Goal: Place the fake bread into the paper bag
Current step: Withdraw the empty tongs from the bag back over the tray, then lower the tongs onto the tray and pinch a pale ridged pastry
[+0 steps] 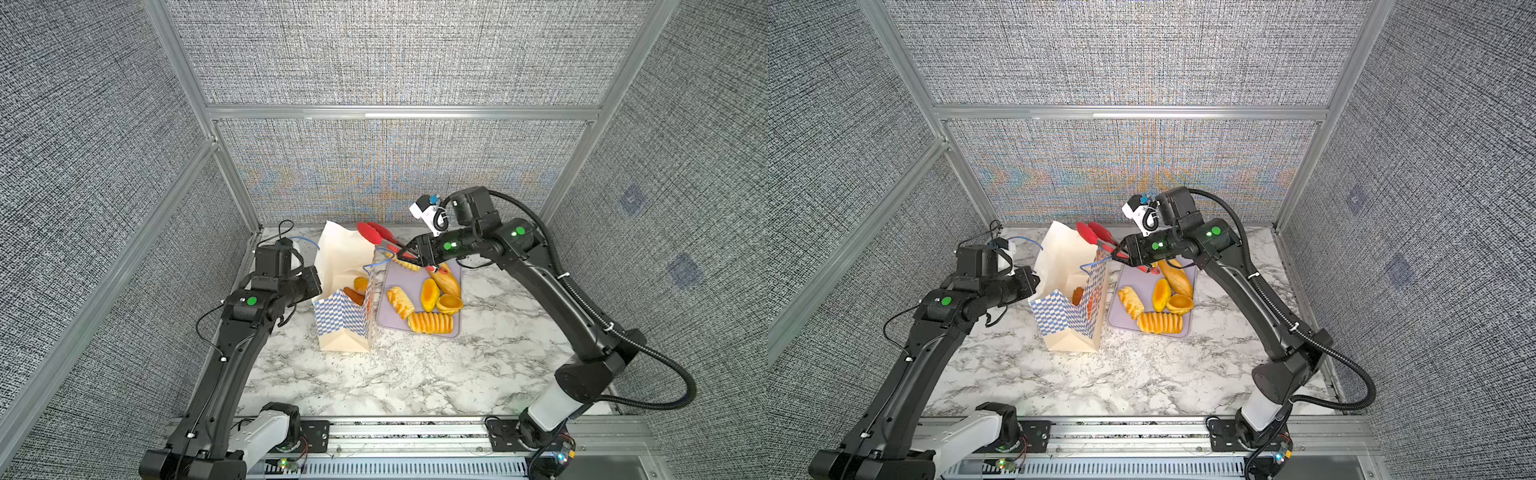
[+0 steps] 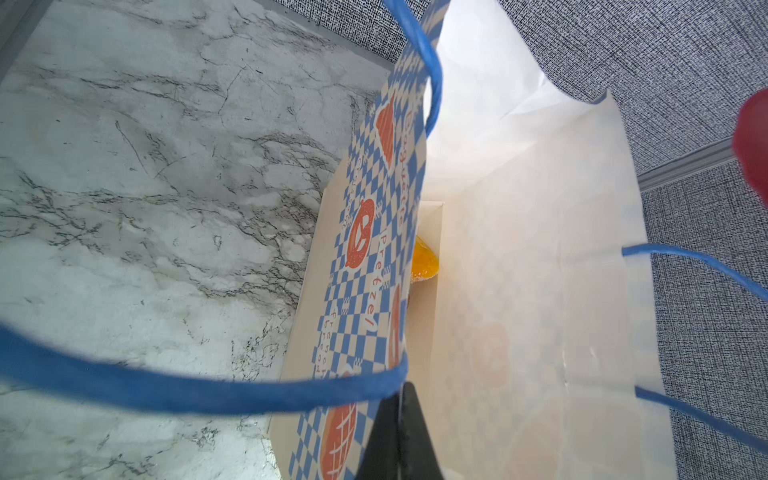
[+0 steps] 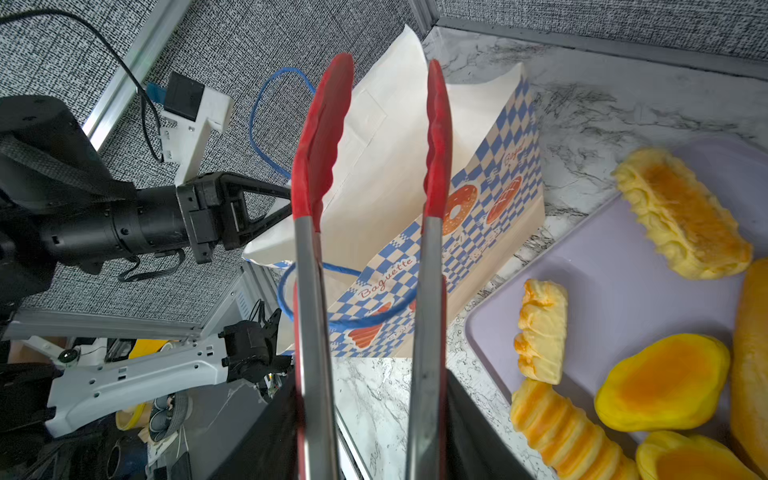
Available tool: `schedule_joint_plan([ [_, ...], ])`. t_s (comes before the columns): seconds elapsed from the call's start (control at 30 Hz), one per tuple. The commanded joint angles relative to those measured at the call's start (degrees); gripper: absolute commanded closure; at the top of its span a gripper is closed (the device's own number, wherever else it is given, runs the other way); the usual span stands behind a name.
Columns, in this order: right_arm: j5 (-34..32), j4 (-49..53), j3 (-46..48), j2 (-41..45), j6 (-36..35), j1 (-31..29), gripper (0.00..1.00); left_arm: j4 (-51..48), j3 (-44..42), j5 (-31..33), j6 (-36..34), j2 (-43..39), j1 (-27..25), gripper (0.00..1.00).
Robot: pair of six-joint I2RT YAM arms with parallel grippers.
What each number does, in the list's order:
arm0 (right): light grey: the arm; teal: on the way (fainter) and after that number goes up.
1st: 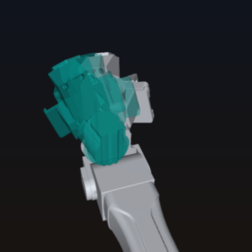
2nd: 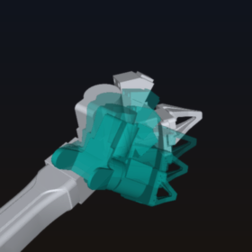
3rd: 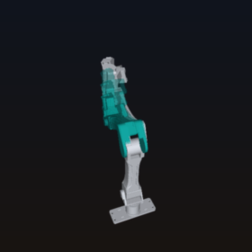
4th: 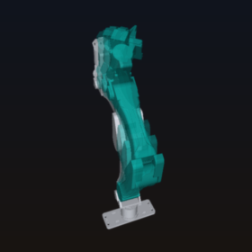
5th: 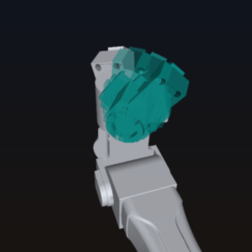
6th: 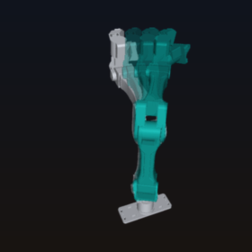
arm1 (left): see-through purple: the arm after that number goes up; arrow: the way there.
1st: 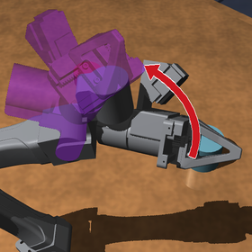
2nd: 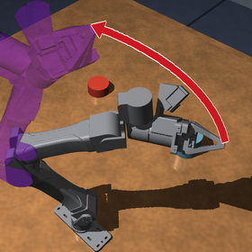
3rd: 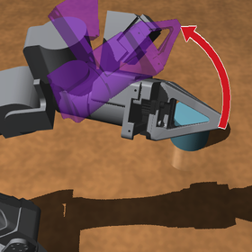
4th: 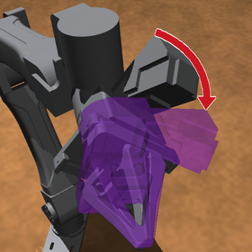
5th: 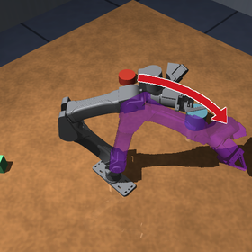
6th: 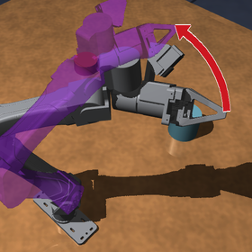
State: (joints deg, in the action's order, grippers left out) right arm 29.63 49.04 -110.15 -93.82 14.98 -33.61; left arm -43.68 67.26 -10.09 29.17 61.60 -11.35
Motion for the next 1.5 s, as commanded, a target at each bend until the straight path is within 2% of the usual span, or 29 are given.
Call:
schedule_joint_plan([
  [0.0, -3.3, -5.2, 2.3, 2.5, 1.7, 0.8, 0.5, 0.0, 0.4, -0.1, 0.1, -0.1, 0.1, 1.0],
  [0.3, -6.0, -11.8, 12.6, 10.1, 6.6, 6.4, 0.5, 0.1, 0.6, -0.3, 0.1, -0.1, 0.0, 1.0],
  [0.7, -5.5, -10.1, 21.5, 13.1, 6.8, 12.2, 0.5, 0.0, 0.9, -0.4, 0.1, 0.0, 0.1, 1.0],
  [1.0, -7.0, -6.6, 25.2, 12.3, 3.8, 12.8, 0.5, 0.1, 0.8, -0.4, 0.2, 0.0, 0.1, 1.0],
  [1.47, -4.7, -2.2, 27.4, 7.1, -0.2, 11.1, 0.5, 0.4, 0.4, -0.4, 0.3, -0.1, 0.1, 1.0],
])
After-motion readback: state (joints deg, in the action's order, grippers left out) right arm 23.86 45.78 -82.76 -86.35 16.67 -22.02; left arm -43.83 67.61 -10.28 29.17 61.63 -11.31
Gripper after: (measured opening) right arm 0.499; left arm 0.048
